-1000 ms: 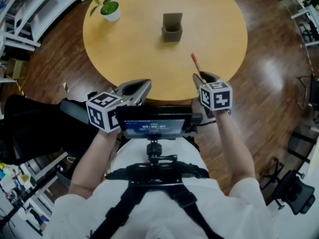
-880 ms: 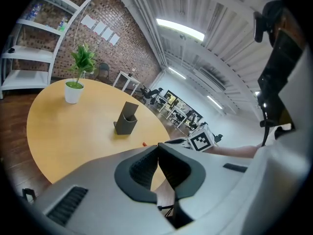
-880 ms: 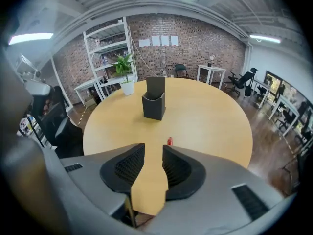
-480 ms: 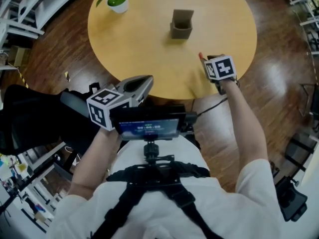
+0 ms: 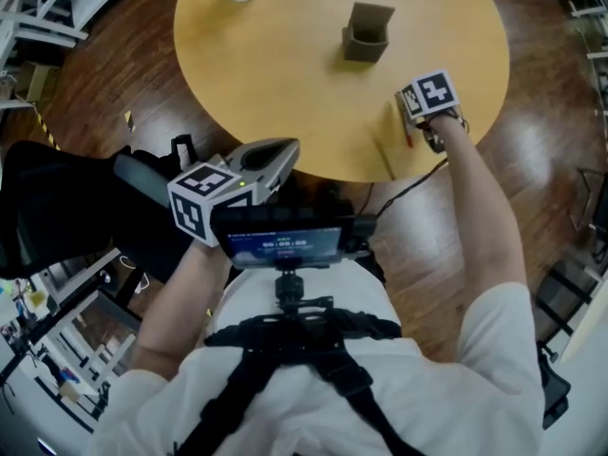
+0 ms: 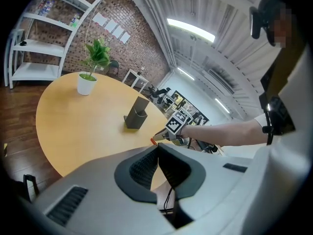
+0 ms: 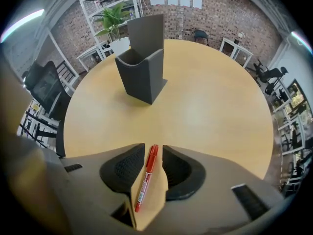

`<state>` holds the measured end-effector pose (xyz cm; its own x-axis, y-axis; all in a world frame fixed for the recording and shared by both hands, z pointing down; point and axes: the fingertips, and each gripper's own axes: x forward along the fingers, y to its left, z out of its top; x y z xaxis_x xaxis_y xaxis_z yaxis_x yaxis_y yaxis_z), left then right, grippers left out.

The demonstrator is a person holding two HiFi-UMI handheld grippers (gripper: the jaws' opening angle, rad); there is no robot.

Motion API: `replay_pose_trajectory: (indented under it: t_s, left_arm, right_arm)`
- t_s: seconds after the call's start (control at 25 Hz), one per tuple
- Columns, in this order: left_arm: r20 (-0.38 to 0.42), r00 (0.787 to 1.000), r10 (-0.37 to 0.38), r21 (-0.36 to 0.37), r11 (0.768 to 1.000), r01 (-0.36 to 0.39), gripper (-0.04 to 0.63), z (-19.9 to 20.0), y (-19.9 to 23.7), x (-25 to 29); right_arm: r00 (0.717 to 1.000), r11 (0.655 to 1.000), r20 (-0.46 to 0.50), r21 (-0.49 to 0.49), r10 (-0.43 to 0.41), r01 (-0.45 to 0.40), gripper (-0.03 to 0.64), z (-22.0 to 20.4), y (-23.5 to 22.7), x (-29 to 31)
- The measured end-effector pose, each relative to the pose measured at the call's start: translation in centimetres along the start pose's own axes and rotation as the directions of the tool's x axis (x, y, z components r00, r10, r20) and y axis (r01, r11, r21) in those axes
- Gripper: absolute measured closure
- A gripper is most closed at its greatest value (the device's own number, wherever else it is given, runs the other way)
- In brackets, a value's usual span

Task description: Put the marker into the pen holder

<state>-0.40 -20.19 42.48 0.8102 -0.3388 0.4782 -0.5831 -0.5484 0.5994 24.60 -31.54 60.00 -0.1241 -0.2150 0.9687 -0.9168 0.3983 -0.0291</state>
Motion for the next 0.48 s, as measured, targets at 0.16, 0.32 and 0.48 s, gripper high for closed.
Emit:
replay_pose_trajectory:
  t_s: [0.16, 0.32, 0.48]
  left_arm:
    - [0.003, 1.0, 0.011, -0.002, 1.0, -0.011, 0.595, 0.1, 0.2, -0.4]
    - [0.011, 1.0, 0.024, -0.01, 1.0, -0.024, 0.595, 0.2, 0.3, -0.8]
    - [0.013, 0.999, 0.033, -0.015, 0.999, -0.032, 0.595, 0.2, 0.6, -1.2]
  right_arm:
    - [0.998, 0.999, -0.045, 0.004, 0.052, -0.051, 0.492, 0.5, 0.4, 1.2]
    - [0.993, 0.999, -0.105, -0.002, 0.045, -0.045, 0.492, 0.0, 0.3, 2.1]
    - [0.989, 1.0, -0.143, 0.003, 0.024, -0.023, 0.495, -0.5, -0.1, 2.5]
